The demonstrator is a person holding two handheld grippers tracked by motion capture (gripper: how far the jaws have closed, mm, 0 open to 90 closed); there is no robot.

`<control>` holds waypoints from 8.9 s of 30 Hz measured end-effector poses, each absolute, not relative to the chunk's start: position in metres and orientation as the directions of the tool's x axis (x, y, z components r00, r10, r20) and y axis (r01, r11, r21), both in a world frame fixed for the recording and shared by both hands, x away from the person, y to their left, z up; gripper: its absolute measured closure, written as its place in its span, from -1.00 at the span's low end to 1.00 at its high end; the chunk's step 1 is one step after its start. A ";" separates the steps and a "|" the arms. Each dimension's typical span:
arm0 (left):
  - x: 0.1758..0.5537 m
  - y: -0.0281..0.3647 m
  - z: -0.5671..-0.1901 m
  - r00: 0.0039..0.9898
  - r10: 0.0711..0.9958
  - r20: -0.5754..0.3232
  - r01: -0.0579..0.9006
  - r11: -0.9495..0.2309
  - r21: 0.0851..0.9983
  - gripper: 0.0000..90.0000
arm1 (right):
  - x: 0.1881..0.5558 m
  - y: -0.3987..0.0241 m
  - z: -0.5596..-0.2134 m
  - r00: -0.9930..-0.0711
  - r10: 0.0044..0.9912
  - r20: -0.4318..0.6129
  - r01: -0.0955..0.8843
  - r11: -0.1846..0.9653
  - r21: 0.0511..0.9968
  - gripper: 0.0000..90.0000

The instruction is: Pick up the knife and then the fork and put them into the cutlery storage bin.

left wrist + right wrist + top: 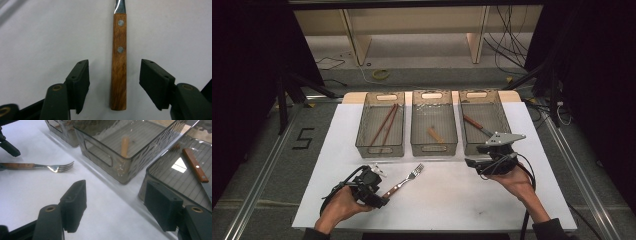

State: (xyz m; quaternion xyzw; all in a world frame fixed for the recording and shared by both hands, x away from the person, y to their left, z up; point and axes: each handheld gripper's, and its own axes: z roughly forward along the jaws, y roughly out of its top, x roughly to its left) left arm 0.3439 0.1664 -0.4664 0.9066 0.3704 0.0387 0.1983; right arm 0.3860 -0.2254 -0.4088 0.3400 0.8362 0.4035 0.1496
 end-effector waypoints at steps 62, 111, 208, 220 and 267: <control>0.331 0.124 -0.449 0.867 0.499 0.010 0.437 -0.769 0.466 0.67 | 0.358 -0.178 -0.407 -0.869 0.494 -0.007 0.298 0.535 0.790 -0.21; 0.316 0.067 -0.429 0.979 0.202 0.014 0.173 -0.872 0.458 0.67 | 0.321 -0.114 -0.452 -0.981 0.049 -0.186 -0.061 0.838 0.542 0.62; 0.331 0.185 -0.462 0.727 0.676 -0.123 0.391 -0.259 0.883 -0.65 | 0.526 -0.238 -0.381 -0.584 0.805 -0.109 0.547 0.489 0.679 0.73; 0.331 0.185 -0.463 0.726 0.677 -0.118 0.390 -0.265 0.882 -0.65 | 0.540 -0.242 -0.386 -0.539 0.839 -0.082 0.591 0.446 0.672 0.73; 0.333 0.186 -0.464 0.720 0.678 -0.146 0.411 -0.247 0.878 -0.65 | 0.444 -0.216 -0.381 -0.617 0.774 0.142 0.531 0.276 0.801 -0.36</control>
